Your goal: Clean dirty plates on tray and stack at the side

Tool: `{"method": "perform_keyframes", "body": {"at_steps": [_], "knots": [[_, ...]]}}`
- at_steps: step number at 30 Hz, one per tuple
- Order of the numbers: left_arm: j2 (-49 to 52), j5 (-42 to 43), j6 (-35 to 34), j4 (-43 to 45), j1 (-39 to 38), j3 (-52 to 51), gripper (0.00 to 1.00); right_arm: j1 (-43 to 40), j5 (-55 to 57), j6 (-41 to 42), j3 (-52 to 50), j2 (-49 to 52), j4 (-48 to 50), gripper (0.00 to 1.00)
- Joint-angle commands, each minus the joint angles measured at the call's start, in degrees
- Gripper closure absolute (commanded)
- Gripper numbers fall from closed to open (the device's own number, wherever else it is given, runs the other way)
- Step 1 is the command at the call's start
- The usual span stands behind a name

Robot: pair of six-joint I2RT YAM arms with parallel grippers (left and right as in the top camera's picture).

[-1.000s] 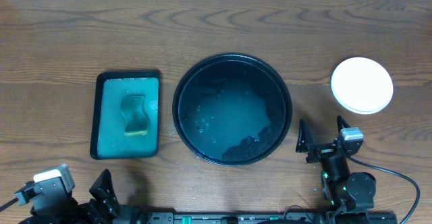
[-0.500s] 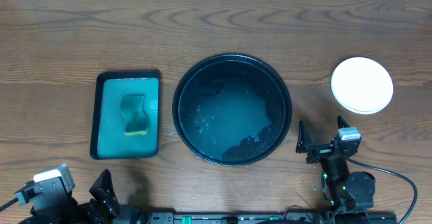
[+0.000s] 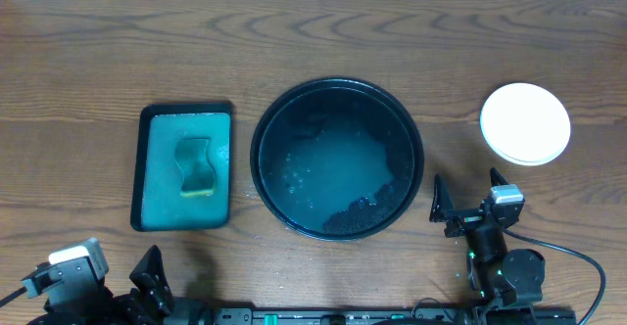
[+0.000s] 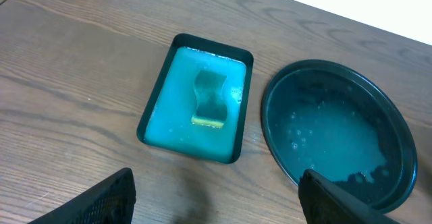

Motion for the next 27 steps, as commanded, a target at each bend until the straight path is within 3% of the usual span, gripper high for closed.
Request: {"method": "perform_keyframes", "body": {"at_steps": [1,27], "knots": [[0.26,-0.72,0.76,0.00,-0.22,-0.09,0.22,0.92,0.59,-0.79,-0.07,-0.35,-0.33,0.01],[0.26,-0.72,0.76,0.42,-0.22,-0.11,0.22,0.92,0.59,-0.79,-0.07,-0.35,-0.33,0.01]]}}
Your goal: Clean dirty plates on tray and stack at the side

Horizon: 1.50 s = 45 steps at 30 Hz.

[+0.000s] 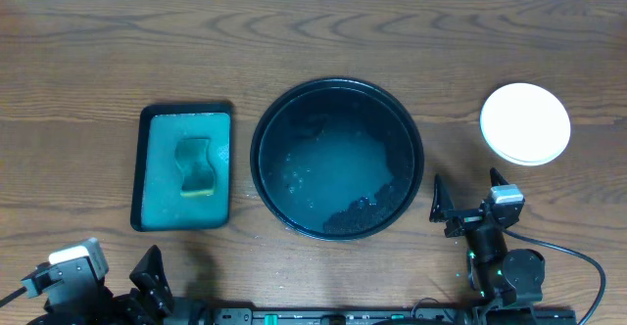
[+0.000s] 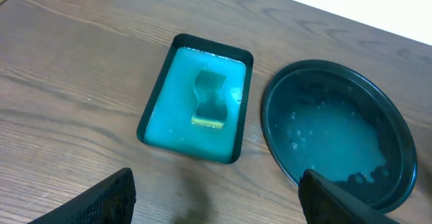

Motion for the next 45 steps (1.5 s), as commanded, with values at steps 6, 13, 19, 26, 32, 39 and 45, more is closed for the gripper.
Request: {"method": "perform_keyframes", "body": {"at_steps": [6,13,19,26,32,39,45], "knots": [[0.20,-0.76,0.79,5.51,-0.24,-2.99,0.22,0.92,0.57,-0.79,-0.07,-0.35,-0.33,0.01],[-1.86,-0.72,0.79,21.35,-0.22,-13.35,0.22,0.92,0.59,-0.79,-0.07,-0.35,-0.33,0.01],[-9.14,-0.72,0.76,38.91,-0.22,-28.65,0.22,0.92,0.57,-0.79,-0.07,-0.33,-0.33,0.01],[-15.82,-0.07,0.79,57.09,0.98,-44.81,0.22,0.92,0.59,-0.79,-0.07,-0.33,-0.33,0.01],[-22.18,0.59,0.74,72.91,0.96,-58.62,0.22,0.92,0.59,-0.79,-0.07,-0.33,-0.33,0.01],[-24.61,0.59,0.74,85.42,1.03,-68.04,0.22,0.92,0.59,-0.79,-0.07,-0.33,-0.33,0.01],[-24.61,0.57,0.74,86.40,1.14,-70.12,0.22,0.92,0.57,-0.79,-0.07,-0.33,-0.33,0.01]]}}
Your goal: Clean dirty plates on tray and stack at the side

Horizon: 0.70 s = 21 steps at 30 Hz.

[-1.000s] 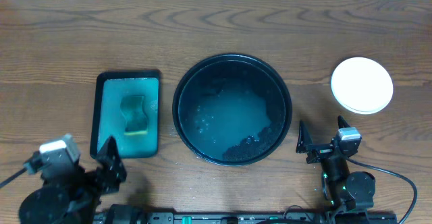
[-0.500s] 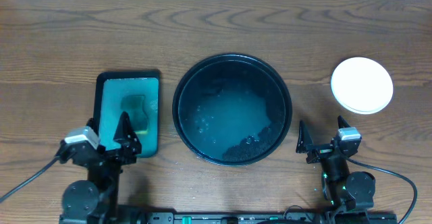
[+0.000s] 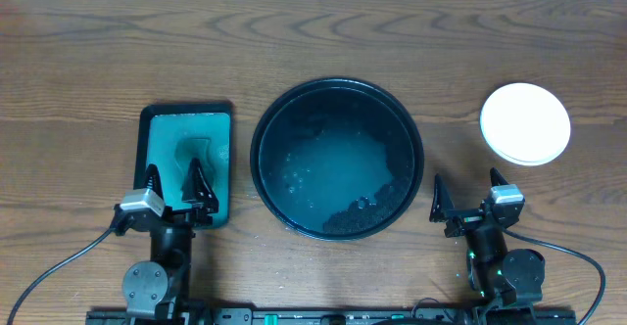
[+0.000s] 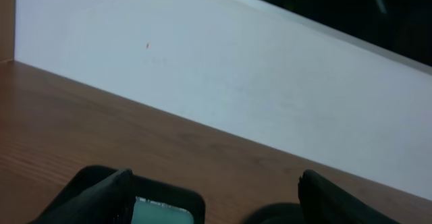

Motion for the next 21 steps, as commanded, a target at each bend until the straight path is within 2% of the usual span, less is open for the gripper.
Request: {"method": "perform_keyframes", "body": {"at_steps": [1,13,21], "knots": [[-0.52,0.09,0.74,0.57,0.33,-0.70,0.22,0.92,0.52,-0.79,-0.07,-0.33,-0.28,0.01],[-0.52,0.09,0.74,0.48,0.33,-5.16,0.22,0.92,0.55,-0.79,-0.07,-0.33,-0.28,0.01],[-0.52,-0.61,3.02,-4.81,0.37,-5.11,0.22,0.92,0.55,-0.79,-0.07,-0.33,-0.28,0.01]]}}
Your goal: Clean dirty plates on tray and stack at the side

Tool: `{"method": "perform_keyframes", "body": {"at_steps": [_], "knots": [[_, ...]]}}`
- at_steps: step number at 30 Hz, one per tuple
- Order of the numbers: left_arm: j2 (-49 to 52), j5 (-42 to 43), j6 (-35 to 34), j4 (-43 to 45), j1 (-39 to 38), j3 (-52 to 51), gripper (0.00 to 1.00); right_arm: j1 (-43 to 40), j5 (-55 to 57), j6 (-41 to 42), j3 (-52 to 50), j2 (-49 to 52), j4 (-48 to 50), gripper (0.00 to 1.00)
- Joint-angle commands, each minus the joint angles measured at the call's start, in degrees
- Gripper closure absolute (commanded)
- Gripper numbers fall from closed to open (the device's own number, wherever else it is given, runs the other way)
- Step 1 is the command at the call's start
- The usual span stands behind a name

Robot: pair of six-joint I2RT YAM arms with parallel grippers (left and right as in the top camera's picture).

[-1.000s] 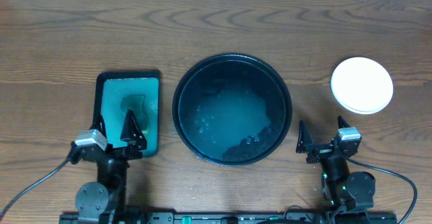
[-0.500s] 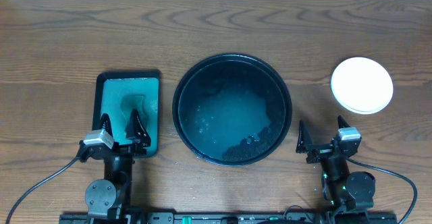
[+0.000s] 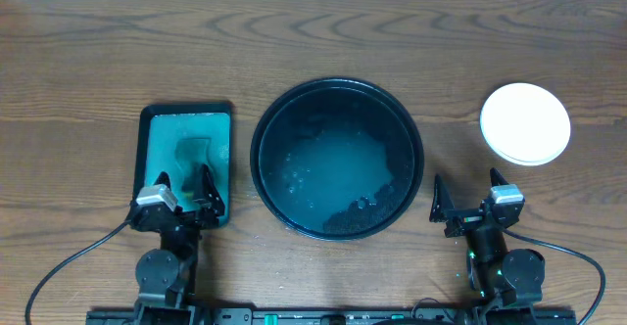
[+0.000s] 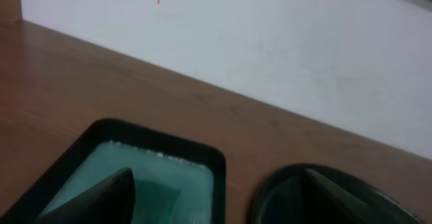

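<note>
A white plate (image 3: 525, 122) lies at the table's right side. The round dark basin (image 3: 338, 88) of soapy water with dark bits sits in the middle. To its left is the black tray (image 3: 138, 168) of teal water, with a sponge (image 3: 193, 152) partly hidden behind my left gripper (image 3: 182, 178). That gripper is open over the tray's near end, with nothing between its fingers. The left wrist view looks low across the tray (image 4: 158, 146) to the basin (image 4: 317, 177); its gripper (image 4: 217, 180) shows open. My right gripper (image 3: 465, 183) is open, just right of the basin.
Bare wooden table (image 3: 323, 31) lies behind the tray, basin and plate. A white wall (image 4: 270, 48) closes the table's far edge. Both arm bases and their cables stand along the near edge.
My left gripper has shifted slightly at the tray's near end. Its camera has tipped down, so the tray and basin rim fill more of the wrist view. The right arm has not moved.
My left arm was at the table's near-left corner, its camera looking down on tray and basin, and stayed there. Then it stood low at the tray's near end, facing the far wall. Now it is tipped a little lower there. The right arm kept still.
</note>
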Motion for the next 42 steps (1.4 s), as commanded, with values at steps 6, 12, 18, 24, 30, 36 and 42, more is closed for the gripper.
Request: {"method": "perform_keyframes", "body": {"at_steps": [6,12,18,24,30,36,42], "knots": [[-0.50,-1.60,5.22,-5.18,0.28,-0.15,0.22,0.92,0.55,-0.79,-0.07,-0.33,-0.26,0.01],[-0.50,-1.49,8.31,-5.22,0.28,-0.15,0.22,0.92,0.55,-0.79,-0.07,-0.33,-0.24,0.01],[-0.50,-1.40,8.28,-5.22,0.28,-0.15,0.22,0.92,0.52,-0.79,-0.07,-0.33,-0.26,0.01],[-0.33,-1.40,8.28,-5.20,0.28,-0.15,0.22,0.92,0.52,-0.79,-0.07,-0.33,-0.26,0.01],[-0.33,-1.40,8.28,-5.20,0.28,-0.15,0.22,0.92,0.55,-0.79,-0.07,-0.33,-0.26,0.01],[-0.33,-1.40,8.28,-5.20,0.28,-0.15,0.22,0.92,0.52,-0.79,-0.07,-0.31,-0.26,0.01],[-0.33,-1.40,8.28,-5.20,0.28,-0.15,0.22,0.92,0.55,-0.79,-0.07,-0.31,-0.24,0.01]]}}
